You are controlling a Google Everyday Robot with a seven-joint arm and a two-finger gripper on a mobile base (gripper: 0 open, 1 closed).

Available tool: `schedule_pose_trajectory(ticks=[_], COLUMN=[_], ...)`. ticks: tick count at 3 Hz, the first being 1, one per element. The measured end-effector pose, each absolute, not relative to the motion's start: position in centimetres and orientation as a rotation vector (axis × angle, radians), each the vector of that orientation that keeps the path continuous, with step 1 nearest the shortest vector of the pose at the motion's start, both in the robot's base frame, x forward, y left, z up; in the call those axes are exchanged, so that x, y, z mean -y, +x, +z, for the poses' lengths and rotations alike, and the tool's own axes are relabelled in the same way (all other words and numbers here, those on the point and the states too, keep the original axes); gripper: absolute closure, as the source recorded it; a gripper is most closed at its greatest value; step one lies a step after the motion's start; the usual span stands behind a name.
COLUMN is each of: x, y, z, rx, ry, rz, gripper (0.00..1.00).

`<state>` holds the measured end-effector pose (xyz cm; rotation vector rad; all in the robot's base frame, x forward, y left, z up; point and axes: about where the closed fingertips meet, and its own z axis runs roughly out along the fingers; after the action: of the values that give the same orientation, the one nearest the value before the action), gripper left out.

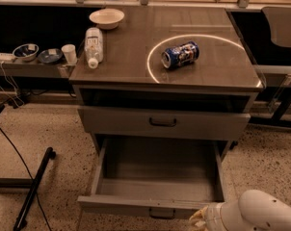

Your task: Close middle drawer

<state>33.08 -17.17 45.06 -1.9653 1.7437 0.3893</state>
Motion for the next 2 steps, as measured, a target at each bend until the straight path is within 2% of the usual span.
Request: schedule_pose_trajectory(ticks=[2], x=[17.0], y=[34.0], z=[43.4], rx=[-1.769], ry=[-1.918], rz=[0.414], gripper=[1.00])
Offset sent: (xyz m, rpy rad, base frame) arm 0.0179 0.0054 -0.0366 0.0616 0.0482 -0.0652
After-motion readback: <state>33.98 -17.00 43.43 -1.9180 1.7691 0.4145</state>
